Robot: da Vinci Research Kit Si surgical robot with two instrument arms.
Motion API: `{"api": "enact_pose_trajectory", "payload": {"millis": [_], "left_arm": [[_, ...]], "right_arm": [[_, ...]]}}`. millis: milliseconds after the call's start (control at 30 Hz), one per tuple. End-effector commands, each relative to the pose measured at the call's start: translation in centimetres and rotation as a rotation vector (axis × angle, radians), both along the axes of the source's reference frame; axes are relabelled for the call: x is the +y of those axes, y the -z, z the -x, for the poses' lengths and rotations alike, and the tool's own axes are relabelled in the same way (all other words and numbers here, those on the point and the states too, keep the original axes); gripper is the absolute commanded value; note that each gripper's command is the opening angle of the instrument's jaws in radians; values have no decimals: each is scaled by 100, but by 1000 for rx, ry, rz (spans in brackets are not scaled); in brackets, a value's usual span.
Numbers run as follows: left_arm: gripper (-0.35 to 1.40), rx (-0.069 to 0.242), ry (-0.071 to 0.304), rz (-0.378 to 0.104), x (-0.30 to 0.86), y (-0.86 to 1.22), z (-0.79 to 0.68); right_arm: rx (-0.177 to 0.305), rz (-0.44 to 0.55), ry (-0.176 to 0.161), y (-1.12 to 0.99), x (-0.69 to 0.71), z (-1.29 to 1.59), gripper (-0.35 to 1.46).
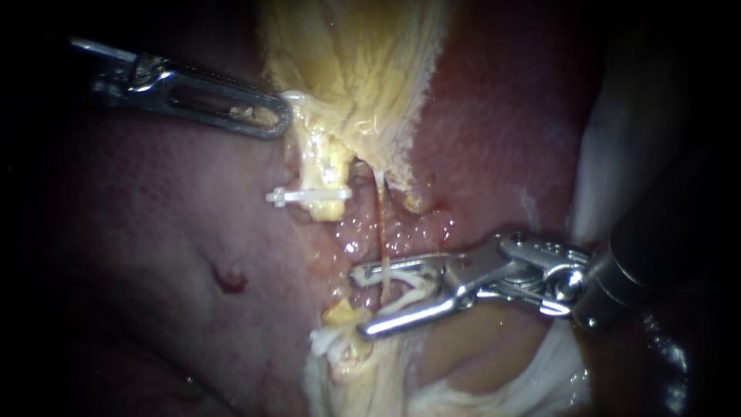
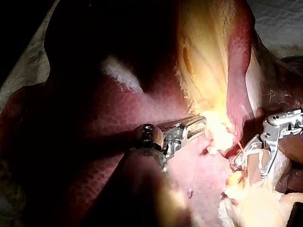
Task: Clipping first clip right tube
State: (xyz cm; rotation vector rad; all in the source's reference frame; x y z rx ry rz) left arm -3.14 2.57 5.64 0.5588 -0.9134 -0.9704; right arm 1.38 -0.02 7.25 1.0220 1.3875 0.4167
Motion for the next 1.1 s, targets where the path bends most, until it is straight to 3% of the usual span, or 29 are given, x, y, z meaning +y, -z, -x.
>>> {"api": "enact_pose_trajectory", "payload": {"millis": [33, 233, 500, 833, 1100], "left_arm": [[-35, 0, 0, 0, 0, 0, 0], [-35, 0, 0, 0, 0, 0, 0], [-35, 0, 0, 0, 0, 0, 1], [-35, 0, 1, 0, 0, 0, 1], [-35, 0, 0, 0, 0, 0, 1]], "right_arm": [[12, -10, 8, 1, -1, -1, 50], [26, -27, 23, -2, -2, -5, 50], [22, -24, 16, -5, -3, -29, 49], [12, -44, 33, -9, -26, -35, 47], [11, -54, 41, -7, -28, -32, 46]]}}
